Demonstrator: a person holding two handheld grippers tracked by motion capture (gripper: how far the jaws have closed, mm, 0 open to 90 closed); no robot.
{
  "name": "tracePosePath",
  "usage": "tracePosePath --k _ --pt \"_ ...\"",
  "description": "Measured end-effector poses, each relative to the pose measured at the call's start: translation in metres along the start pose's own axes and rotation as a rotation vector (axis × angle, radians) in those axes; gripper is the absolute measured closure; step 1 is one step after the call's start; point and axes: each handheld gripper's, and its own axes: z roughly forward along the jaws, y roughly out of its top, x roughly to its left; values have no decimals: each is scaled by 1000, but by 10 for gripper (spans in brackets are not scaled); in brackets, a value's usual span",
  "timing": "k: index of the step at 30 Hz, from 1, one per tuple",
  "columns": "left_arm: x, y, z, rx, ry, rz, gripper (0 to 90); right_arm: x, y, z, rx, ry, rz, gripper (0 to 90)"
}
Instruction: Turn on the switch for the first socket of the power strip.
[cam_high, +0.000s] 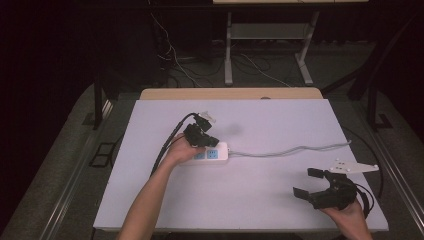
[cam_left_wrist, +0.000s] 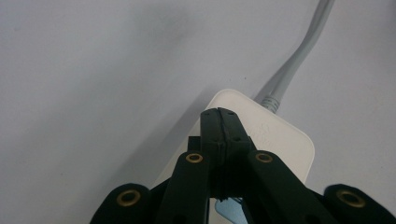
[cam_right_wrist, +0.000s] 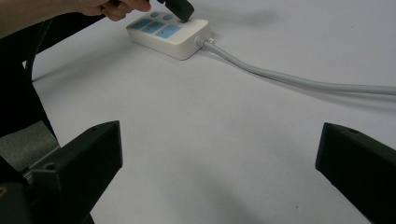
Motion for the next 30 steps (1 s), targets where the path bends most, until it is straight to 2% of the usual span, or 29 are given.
tracePosePath --k 8,22,26,28,30 --pt "0 2 -15 -30 15 11 891 1 0 0 1 1 -2 3" --pt "1 0 -44 -85 41 -11 885 2 0 0 2 4 -3 3" --pt "-1 -1 -51 -78 34 -2 852 2 0 0 0 6 -2 3" --pt "-3 -1 -54 -74 26 -4 800 2 0 0 0 9 -1 3" --pt "-4 -2 -59 -73 21 -11 707 2 0 0 2 11 -3 3"
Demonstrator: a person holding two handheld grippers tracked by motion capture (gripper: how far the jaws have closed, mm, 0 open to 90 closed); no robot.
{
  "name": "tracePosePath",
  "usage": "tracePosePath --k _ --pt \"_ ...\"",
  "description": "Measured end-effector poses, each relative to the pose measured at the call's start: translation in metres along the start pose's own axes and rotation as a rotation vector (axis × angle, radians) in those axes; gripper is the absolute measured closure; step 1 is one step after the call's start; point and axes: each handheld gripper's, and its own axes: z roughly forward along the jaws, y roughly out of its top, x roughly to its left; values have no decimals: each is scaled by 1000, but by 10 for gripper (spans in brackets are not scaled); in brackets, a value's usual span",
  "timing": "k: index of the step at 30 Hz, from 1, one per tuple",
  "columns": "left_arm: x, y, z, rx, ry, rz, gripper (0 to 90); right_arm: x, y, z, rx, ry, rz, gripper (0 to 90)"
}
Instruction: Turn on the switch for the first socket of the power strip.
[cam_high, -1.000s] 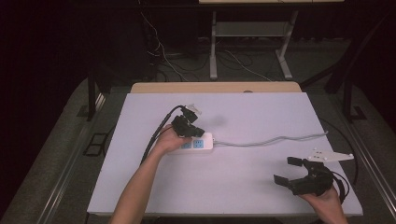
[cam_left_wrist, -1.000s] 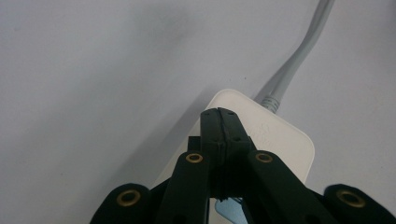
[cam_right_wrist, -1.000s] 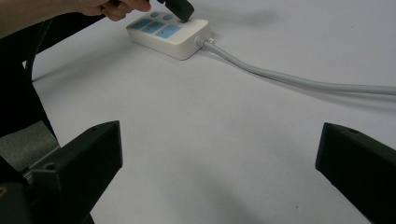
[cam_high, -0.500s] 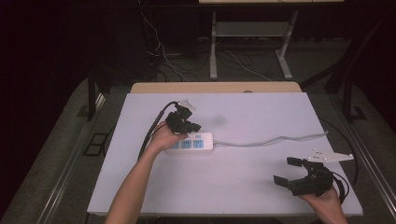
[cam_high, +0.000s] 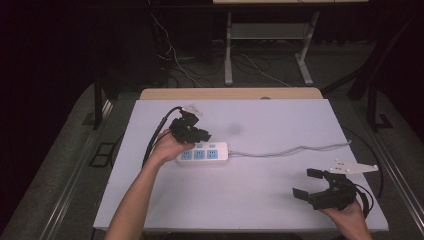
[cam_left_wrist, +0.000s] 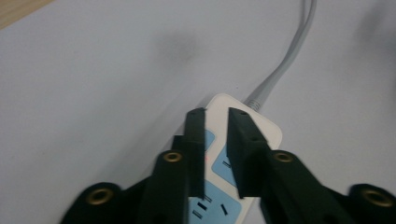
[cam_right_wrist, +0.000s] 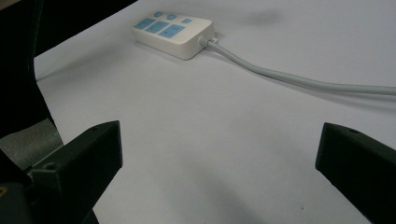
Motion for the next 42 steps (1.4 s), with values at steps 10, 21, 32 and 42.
tracePosePath --k 10,21,32,42 --pt "-8 -4 -27 -43 -5 -37 171 1 0 0 -8 6 1 3" --pt "-20 -25 -50 -95 39 -51 0 2 1 0 -11 13 -2 3" --pt "-37 -57 -63 -165 68 -50 0 4 1 2 -7 20 -5 2" --pt "-47 -94 -62 -258 56 -105 0 6 1 3 -2 28 -6 3"
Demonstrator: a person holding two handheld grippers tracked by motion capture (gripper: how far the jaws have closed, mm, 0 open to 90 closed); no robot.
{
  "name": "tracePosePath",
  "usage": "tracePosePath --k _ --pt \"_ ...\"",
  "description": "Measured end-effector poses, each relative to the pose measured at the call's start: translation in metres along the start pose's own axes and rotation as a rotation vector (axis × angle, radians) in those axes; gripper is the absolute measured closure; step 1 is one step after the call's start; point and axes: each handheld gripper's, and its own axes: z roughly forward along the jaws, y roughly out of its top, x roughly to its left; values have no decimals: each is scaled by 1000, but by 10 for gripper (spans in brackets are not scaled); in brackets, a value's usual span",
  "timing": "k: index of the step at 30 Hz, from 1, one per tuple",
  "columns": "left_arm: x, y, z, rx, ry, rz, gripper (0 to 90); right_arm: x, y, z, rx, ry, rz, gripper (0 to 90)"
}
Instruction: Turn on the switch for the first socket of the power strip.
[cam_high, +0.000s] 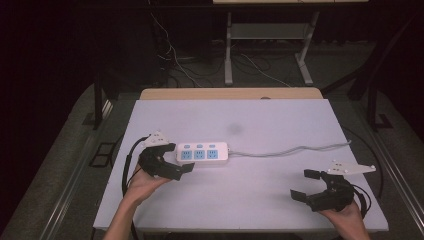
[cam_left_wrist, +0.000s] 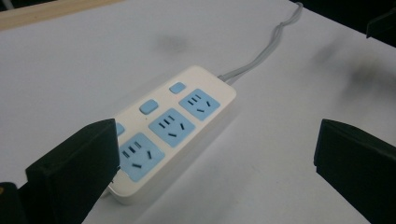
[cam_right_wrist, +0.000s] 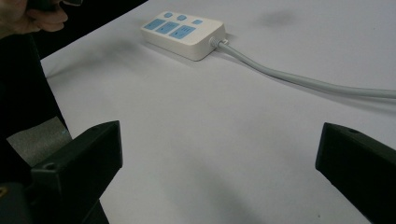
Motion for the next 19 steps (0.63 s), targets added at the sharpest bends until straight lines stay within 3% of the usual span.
tracePosePath --k 8,19 --pt "-4 -29 -4 -70 -17 -43 0 1 0 1 0 5 1 3" --pt "-9 -49 -4 -76 -16 -62 0 1 -1 2 4 6 5 3"
